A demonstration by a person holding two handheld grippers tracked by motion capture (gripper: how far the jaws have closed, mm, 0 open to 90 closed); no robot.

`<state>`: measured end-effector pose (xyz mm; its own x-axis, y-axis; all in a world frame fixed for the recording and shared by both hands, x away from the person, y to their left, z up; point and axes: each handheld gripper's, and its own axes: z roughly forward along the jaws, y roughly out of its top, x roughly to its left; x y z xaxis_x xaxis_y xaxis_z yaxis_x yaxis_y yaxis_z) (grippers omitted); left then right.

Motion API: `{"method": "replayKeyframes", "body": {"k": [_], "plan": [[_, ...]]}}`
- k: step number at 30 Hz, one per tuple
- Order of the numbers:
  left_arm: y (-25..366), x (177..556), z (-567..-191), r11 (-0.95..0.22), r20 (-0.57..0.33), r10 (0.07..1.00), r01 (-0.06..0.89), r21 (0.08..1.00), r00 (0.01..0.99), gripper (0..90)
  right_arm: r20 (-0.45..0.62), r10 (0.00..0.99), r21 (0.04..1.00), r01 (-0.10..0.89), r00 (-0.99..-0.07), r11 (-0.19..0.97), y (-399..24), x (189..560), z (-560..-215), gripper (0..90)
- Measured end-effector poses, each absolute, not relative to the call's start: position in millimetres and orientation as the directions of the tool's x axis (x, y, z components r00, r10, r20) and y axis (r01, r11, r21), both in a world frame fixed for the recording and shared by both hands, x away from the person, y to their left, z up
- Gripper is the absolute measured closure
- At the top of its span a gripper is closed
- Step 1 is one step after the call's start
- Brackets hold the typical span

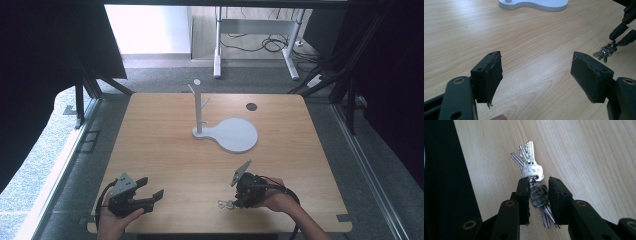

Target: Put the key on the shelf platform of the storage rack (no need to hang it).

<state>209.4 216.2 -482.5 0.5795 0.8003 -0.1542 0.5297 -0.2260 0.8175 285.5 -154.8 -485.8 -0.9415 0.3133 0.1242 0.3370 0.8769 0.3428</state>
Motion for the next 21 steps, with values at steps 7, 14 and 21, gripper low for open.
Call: {"method": "replayKeyframes", "body": {"k": [7,14,21], "plan": [[216,210,-483,-0.229,-0.154,0.8,0.532,0.815,0.58,25.5,0.119,0.304,0.318,0.326,-0.945,0.89,-150,288,-492,72.9],[216,210,-484,-0.229,-0.155,0.8,0.533,0.815,0.58,25.5,0.12,0.297,0.302,0.32,-0.947,0.898,-147,287,-497,76.7],[216,210,-484,-0.229,-0.154,0.8,0.533,0.815,0.58,25.5,0.121,0.297,0.291,0.32,-0.947,0.902,-146,288,-498,87.0]]}}
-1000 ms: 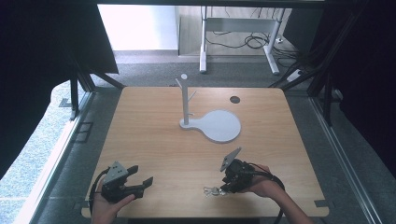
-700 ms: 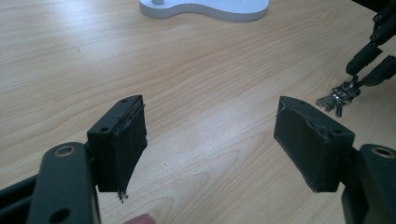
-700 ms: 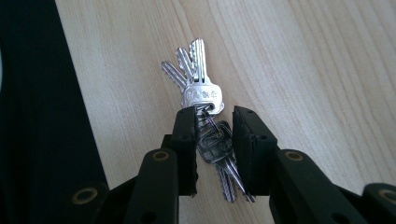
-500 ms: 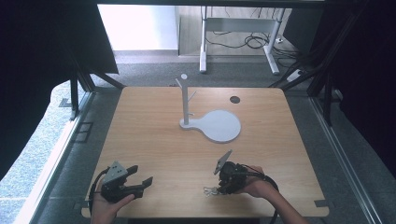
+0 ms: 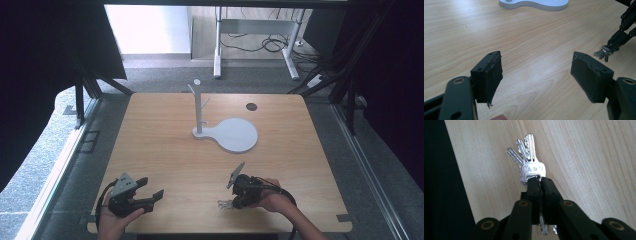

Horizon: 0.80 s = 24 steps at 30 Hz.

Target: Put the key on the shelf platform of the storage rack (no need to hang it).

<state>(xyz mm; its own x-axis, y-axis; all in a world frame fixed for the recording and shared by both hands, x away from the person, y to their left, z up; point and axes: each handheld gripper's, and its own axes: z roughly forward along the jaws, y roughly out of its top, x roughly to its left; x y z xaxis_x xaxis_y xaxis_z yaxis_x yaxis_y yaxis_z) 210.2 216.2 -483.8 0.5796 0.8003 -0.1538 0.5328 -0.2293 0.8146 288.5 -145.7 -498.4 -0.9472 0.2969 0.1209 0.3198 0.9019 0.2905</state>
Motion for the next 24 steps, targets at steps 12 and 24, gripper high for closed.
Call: {"method": "replayKeyframes", "body": {"k": [12,24], "plan": [[216,211,-484,-0.229,-0.153,0.802,0.533,0.814,0.578,25.5,0.094,0.316,0.271,0.33,-0.944,0.904,-145,290,-497,89.1],[218,210,-483,-0.228,-0.153,0.803,0.533,0.815,0.577,25.5,0.082,0.338,0.306,0.346,-0.938,0.887,-152,292,-470,89.2]]}}
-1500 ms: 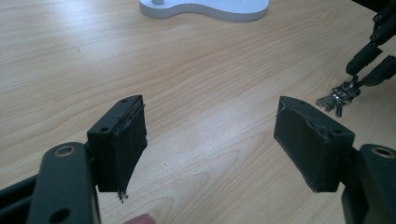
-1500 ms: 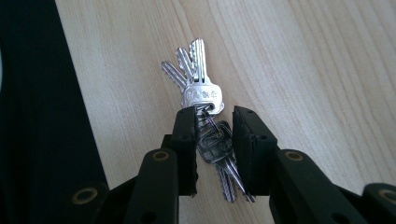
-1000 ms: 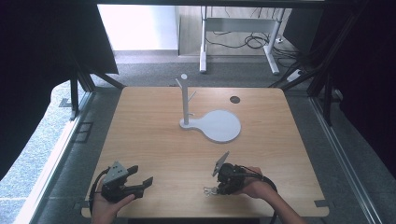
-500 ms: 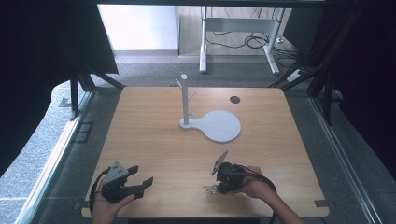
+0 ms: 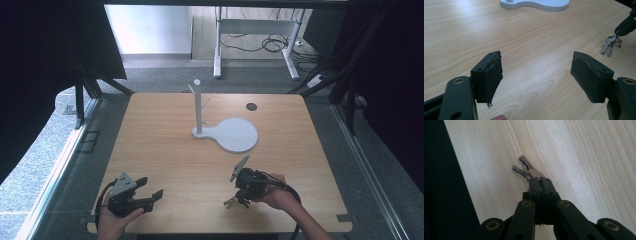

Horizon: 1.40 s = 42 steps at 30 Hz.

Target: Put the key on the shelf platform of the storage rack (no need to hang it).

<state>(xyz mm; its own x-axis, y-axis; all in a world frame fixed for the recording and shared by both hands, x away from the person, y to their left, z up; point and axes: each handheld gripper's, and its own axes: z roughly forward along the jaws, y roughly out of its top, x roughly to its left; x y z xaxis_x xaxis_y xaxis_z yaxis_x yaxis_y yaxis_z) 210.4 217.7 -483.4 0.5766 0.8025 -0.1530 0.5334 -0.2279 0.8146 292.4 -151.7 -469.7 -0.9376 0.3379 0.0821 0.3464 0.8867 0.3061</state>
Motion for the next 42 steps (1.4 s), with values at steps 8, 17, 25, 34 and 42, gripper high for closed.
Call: {"method": "replayKeyframes", "body": {"k": [8,17,25,34,42], "plan": [[218,210,-483,-0.229,-0.152,0.802,0.532,0.815,0.578,25.5,0.064,0.346,0.32,0.347,-0.936,0.882,-155,294,-454,89.3],[219,210,-482,-0.224,-0.153,0.803,0.53,0.818,0.576,25.6,0.039,0.349,0.325,0.342,-0.936,0.882,-158,298,-439,89.3],[219,210,-481,-0.219,-0.152,0.803,0.523,0.824,0.576,25.7,0.032,0.353,0.333,0.343,-0.935,0.878,-159,302,-430,89.3],[219,210,-481,-0.222,-0.153,0.801,0.525,0.822,0.579,25.6,0.021,0.366,0.344,0.351,-0.93,0.871,-161,306,-420,89.3],[221,210,-481,-0.218,-0.155,0.803,0.526,0.822,0.576,25.6,0.014,0.367,0.357,0.347,-0.93,0.867,-159,311,-409,89.3]]}}
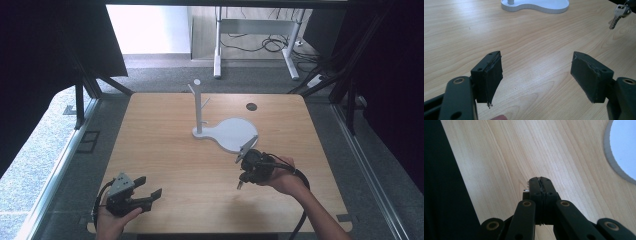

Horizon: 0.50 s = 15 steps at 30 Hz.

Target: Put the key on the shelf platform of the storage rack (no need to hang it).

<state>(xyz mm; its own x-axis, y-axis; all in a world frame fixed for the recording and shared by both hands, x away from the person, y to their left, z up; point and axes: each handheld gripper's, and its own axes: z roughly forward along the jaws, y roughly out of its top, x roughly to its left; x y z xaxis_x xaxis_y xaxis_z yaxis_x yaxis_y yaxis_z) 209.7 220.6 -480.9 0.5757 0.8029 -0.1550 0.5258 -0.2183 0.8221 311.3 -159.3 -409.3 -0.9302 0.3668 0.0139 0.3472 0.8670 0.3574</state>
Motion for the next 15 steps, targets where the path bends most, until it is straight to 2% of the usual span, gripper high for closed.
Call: {"method": "replayKeyframes", "body": {"k": [15], "plan": [[223,210,-480,-0.217,-0.155,0.804,0.525,0.823,0.574,25.6,0.007,0.384,0.37,0.359,-0.923,0.857,-155,327,-397,89.3]]}}
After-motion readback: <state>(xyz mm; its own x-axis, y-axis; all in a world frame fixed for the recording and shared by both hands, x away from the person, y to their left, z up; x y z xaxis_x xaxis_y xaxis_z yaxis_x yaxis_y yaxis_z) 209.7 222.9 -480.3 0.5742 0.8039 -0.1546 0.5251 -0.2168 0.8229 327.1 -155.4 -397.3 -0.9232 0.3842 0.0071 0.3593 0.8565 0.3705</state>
